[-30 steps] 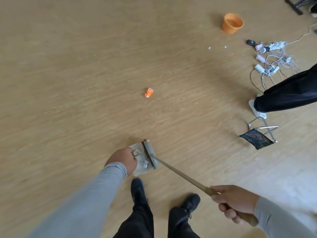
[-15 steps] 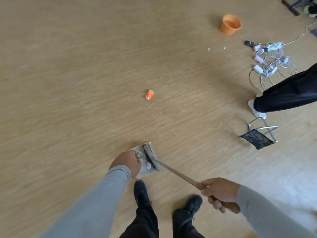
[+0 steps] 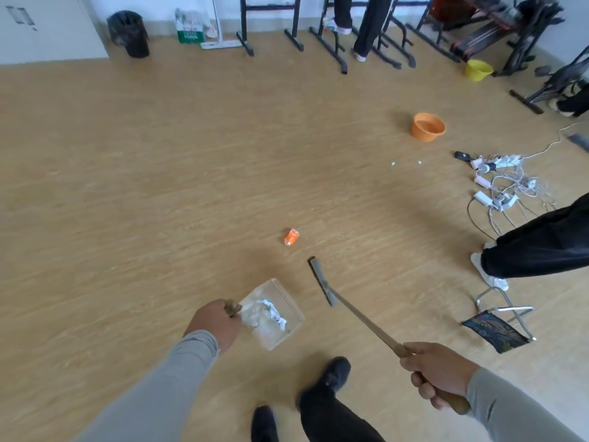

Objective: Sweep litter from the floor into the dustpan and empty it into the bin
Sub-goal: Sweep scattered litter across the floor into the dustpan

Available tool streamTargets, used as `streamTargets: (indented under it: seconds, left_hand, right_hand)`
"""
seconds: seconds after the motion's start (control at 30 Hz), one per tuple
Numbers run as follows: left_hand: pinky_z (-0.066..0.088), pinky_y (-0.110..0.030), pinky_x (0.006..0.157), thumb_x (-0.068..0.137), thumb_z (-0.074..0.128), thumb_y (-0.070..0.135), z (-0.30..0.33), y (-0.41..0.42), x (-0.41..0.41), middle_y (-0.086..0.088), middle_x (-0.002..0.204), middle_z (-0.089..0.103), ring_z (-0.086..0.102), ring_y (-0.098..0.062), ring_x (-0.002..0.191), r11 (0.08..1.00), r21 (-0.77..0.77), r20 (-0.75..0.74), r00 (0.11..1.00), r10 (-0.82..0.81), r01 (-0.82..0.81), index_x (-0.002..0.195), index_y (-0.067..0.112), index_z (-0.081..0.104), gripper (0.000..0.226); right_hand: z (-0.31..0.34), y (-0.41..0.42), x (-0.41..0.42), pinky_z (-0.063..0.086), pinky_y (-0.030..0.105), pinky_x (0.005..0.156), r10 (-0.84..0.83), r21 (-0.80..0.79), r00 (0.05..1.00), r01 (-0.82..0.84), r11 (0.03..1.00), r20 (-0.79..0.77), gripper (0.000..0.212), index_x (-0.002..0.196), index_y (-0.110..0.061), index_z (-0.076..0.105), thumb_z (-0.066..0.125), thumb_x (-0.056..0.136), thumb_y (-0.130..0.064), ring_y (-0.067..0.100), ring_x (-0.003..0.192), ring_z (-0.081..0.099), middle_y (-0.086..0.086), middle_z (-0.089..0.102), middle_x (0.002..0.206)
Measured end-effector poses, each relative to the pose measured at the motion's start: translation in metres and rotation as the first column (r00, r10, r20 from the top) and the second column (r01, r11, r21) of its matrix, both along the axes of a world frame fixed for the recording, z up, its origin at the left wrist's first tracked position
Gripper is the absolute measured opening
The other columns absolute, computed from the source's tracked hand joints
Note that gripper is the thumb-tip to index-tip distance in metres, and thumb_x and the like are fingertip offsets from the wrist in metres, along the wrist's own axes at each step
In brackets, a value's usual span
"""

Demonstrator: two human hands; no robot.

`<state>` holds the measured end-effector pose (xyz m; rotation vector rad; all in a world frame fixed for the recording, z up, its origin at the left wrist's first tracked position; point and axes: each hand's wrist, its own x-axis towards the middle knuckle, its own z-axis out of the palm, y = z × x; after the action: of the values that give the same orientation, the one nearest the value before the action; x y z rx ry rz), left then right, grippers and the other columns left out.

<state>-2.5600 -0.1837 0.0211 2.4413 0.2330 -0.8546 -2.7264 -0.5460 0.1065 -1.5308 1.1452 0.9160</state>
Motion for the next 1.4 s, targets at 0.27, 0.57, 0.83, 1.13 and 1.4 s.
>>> streamTargets:
  seconds: [0.27,0.57,0.83,1.13,1.4]
  left_hand:
    - [0.051,-0.027,0.063,0.094,0.06,0.032,0.015,-0.035,0.065,0.007,0.09,0.065,0.064,-0.017,0.073,0.995,0.077,0.082,0.995,0.051,-0.057,0.113,0.025,0.061,0.02]
    - [0.048,-0.025,0.07,0.092,0.063,0.036,0.038,-0.082,0.155,0.006,0.11,0.069,0.065,-0.015,0.083,0.982,0.146,0.081,0.991,0.109,-0.12,0.131,0.021,0.062,0.042]
    - [0.046,-0.024,0.071,0.094,0.065,0.025,0.032,-0.099,0.198,0.01,0.094,0.067,0.06,-0.009,0.074,0.987,0.083,0.08,0.989,0.128,-0.134,0.098,0.027,0.062,0.005]
    - [0.044,-0.022,0.086,0.094,0.065,0.021,0.034,-0.073,0.253,0.01,0.102,0.066,0.061,-0.014,0.091,1.0,0.009,0.031,0.999,0.014,-0.014,0.102,0.024,0.064,0.009]
    - [0.047,-0.025,0.09,0.091,0.065,0.023,0.01,-0.032,0.302,0.007,0.108,0.067,0.061,-0.016,0.094,0.997,-0.018,0.02,0.997,-0.079,0.079,0.101,0.024,0.064,0.01]
  right_hand:
    - [-0.025,-0.051,0.084,0.034,0.023,0.041,-0.02,-0.005,0.993,0.02,1.0,0.112,0.029,0.128,-0.02,0.053,0.047,0.101,-0.012,0.015,0.043,0.042,0.007,0.05,0.065]
    - [-0.043,-0.11,0.172,0.034,0.023,0.041,0.008,0.04,0.993,-0.013,0.999,0.116,0.025,0.125,-0.016,0.053,0.047,0.1,-0.012,0.016,0.043,0.044,0.007,0.05,0.065]
    - [-0.042,-0.121,0.223,0.031,0.021,0.039,0.075,0.002,0.994,-0.076,0.997,0.074,0.02,0.117,-0.011,0.056,0.044,0.101,-0.011,0.017,0.042,0.041,0.009,0.048,0.067]
    - [-0.023,-0.081,0.264,0.033,0.023,0.042,0.072,-0.056,0.997,-0.07,0.996,0.033,0.02,0.115,-0.011,0.056,0.045,0.098,-0.012,0.018,0.047,0.043,0.012,0.051,0.073]
    - [-0.025,-0.021,0.307,0.03,0.023,0.043,0.053,-0.119,0.997,-0.059,0.991,-0.051,0.027,0.118,-0.004,0.057,0.046,0.098,-0.018,0.017,0.044,0.04,0.009,0.05,0.062]
